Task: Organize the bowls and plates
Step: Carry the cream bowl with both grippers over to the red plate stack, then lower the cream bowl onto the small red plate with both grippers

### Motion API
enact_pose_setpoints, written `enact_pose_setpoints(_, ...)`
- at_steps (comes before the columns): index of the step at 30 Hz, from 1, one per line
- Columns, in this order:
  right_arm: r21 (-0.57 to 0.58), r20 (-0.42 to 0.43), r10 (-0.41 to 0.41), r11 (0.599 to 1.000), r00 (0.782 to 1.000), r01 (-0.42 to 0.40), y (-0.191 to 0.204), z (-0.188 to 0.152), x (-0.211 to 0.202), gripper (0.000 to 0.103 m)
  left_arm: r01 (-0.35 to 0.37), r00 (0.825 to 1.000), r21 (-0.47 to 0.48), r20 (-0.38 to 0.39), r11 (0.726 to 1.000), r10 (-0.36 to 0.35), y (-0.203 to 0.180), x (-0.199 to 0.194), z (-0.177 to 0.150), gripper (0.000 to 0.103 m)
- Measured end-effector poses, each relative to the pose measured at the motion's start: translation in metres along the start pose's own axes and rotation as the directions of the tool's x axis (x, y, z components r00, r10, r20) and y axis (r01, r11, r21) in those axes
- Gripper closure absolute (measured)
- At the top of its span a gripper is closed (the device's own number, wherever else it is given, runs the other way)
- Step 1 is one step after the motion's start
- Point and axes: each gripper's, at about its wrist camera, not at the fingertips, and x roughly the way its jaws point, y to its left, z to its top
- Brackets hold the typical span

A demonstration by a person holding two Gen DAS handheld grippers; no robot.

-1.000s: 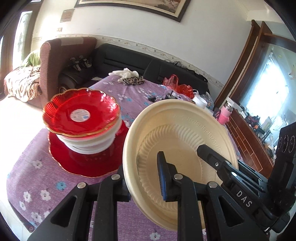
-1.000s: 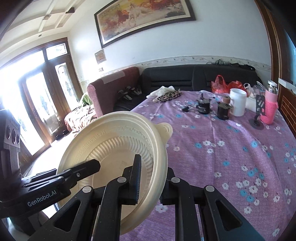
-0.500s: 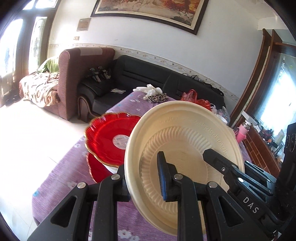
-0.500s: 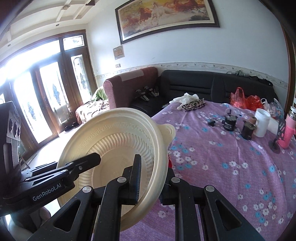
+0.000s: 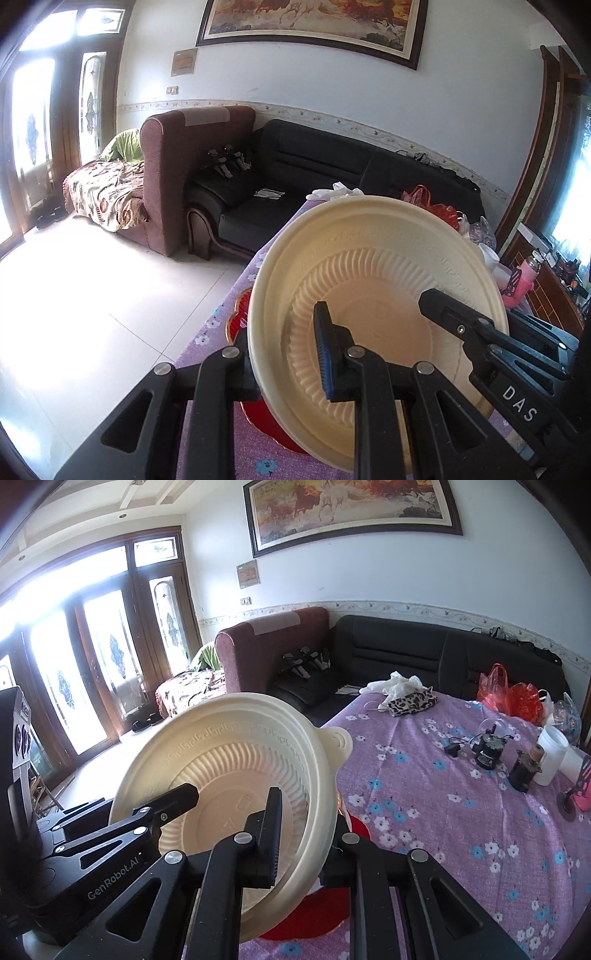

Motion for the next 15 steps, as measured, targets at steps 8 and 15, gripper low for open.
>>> enact_pose_setpoints(8,0.046,-0.089,0.005,0.999,0.996,-0.001,-0.011,-0.003,0.053,0.086,-0.032,0.995,-0.021,-0.092,0.999,0.03,0.014,0.05,0.004,0.083)
enact_pose_setpoints(15,0.053,-0.125,-0.014,0.998,0.992,0.021,-0.018,-0.008,0.078,0.086,-0.042,0.991,-0.011,-0.126,0.999,0.04,0.012,0.074,0.005,0.083)
